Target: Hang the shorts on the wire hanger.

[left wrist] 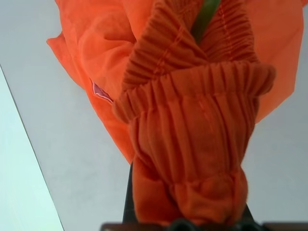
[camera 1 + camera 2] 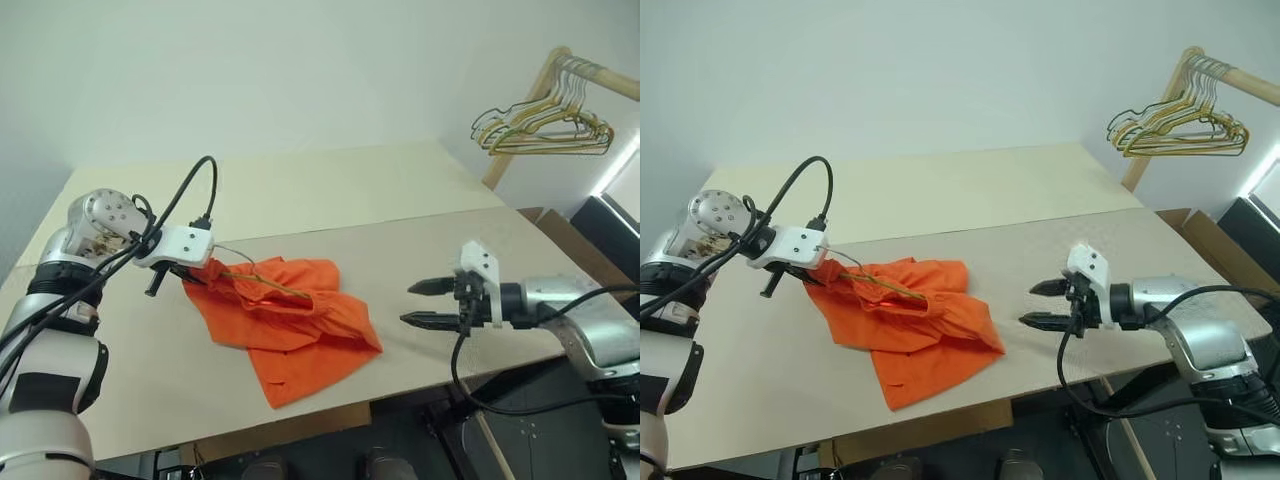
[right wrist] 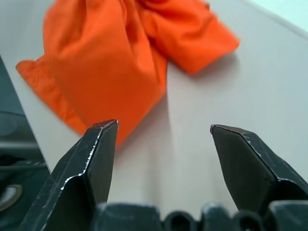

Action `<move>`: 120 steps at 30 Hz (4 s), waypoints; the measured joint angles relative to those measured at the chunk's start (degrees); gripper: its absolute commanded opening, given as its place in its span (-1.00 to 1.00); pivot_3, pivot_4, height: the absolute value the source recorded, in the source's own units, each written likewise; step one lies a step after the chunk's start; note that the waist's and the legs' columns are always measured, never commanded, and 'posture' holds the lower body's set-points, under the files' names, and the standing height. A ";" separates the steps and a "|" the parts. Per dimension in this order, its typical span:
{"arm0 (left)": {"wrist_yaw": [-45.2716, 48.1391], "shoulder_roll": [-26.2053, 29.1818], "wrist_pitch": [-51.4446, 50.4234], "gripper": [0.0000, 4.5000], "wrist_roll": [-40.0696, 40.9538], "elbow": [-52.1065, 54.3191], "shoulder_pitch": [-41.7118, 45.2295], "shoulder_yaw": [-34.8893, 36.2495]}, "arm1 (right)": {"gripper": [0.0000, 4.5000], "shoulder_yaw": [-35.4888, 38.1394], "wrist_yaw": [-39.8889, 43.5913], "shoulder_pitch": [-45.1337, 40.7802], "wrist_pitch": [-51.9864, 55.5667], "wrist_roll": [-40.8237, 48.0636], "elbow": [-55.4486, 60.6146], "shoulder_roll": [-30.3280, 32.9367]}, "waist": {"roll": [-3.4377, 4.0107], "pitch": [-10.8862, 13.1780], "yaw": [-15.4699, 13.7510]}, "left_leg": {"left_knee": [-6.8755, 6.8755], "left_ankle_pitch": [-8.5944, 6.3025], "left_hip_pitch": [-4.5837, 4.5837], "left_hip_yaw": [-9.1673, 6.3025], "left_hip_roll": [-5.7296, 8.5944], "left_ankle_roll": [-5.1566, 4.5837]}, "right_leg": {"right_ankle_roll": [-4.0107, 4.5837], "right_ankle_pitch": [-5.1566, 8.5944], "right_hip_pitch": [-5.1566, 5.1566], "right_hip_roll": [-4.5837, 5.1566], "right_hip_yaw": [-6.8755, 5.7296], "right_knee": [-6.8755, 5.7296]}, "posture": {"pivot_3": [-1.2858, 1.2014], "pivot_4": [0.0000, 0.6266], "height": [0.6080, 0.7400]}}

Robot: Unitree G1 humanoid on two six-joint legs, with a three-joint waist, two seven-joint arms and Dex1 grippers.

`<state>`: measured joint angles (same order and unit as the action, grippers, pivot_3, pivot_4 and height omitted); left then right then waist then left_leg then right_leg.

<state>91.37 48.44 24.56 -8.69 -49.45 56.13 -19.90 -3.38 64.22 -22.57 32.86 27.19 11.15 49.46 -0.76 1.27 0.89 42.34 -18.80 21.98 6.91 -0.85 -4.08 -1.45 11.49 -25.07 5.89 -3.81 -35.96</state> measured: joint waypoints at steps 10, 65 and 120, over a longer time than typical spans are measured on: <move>0.83 -2.65 -3.26 -0.97 1.97 0.06 1.04 1.14 | 0.51 -4.78 -5.75 -17.76 17.17 4.80 16.56 -0.81 | 0.00 0.00 -0.35 | 0.01 0.00 0.10 -0.07 0.00 0.00 | 0.01 0.00 -0.06 0.07 -0.12 -0.11 | 0.05 -1.00 1.00; -0.99 1.99 -21.80 0.99 22.30 28.21 -8.98 17.48 | -1.00 -14.64 -0.46 -12.42 27.88 -1.14 12.76 4.76 | 0.00 0.00 0.62 | 0.04 -0.01 0.13 -0.06 0.09 0.01 | -0.09 -0.01 -0.04 0.18 -0.14 -0.02 | 0.04 -1.00 1.00; -48.12 -20.87 -67.09 0.99 63.73 64.94 -11.63 31.50 | -1.00 67.38 -108.12 -21.97 59.17 22.19 -26.12 -1.48 | 0.57 -0.13 6.33 | -0.96 -0.08 -1.74 0.94 0.12 -0.11 | -0.19 0.04 0.97 0.11 1.48 0.20 | -0.09 -1.00 1.00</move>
<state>43.24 27.57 -42.53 55.03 15.49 44.50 11.60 64.00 -43.90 -44.54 92.03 49.38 -14.97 47.98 -0.19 1.13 7.23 41.39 -18.88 20.23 7.84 -0.73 -4.19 -1.64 11.53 -24.09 6.00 -2.33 -35.76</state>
